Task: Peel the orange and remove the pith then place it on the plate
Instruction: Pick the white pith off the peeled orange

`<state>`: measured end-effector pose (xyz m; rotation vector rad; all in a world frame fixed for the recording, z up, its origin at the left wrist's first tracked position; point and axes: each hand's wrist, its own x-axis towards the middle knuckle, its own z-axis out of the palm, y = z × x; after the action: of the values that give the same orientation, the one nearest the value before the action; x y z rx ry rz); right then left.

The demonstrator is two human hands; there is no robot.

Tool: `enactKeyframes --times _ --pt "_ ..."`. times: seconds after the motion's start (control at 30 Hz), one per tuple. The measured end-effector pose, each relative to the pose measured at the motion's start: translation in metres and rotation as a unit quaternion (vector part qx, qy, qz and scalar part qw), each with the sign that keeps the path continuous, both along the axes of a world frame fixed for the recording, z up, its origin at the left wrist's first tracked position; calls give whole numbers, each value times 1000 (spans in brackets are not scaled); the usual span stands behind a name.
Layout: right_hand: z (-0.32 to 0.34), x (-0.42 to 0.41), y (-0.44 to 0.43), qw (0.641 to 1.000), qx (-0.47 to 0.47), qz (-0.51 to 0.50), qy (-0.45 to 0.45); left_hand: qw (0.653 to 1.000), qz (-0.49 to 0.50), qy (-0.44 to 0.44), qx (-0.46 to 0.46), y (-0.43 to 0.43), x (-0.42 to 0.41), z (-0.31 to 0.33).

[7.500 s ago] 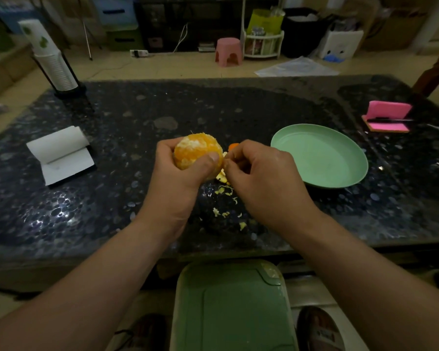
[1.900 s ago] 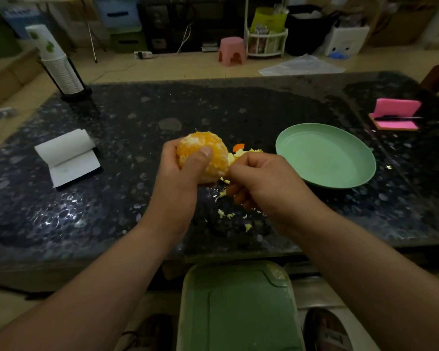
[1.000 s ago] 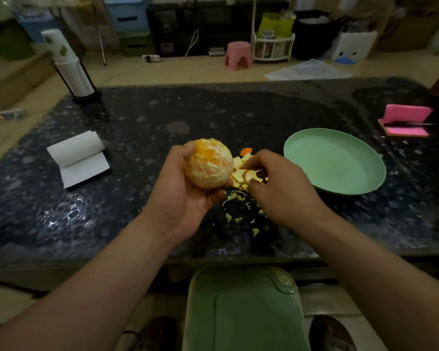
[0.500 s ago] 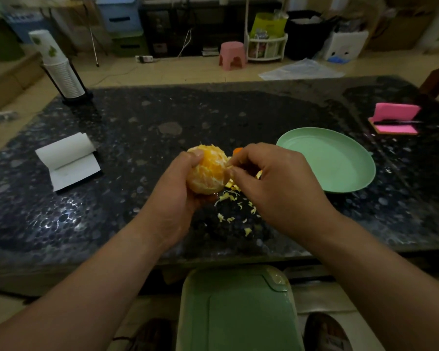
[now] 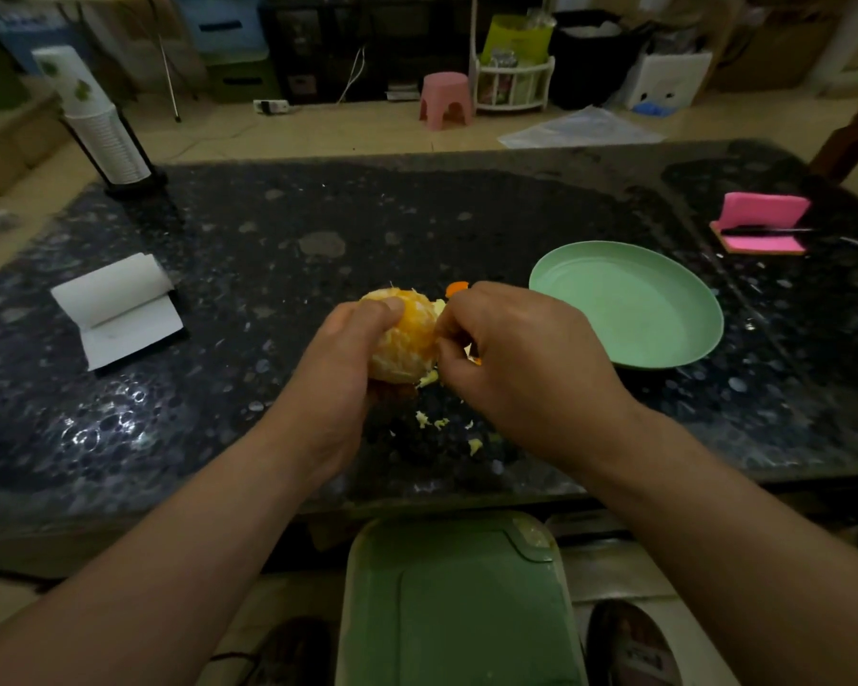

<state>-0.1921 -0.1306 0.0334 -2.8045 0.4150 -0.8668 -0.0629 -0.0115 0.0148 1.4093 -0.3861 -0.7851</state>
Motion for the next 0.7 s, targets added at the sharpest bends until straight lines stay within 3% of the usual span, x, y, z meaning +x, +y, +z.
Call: enactKeyframes --times 0.17,0.4,0.7 --pt "0 -1 1 1000 25 -2 -18 1000 -8 23 -8 2 -3 6" --pt "-2 -3 -2 986 155 12 -61 998 -33 38 -34 7 -1 10" --pt "-5 -4 -8 977 202 4 -67 995 -32 74 -64 9 -3 17"
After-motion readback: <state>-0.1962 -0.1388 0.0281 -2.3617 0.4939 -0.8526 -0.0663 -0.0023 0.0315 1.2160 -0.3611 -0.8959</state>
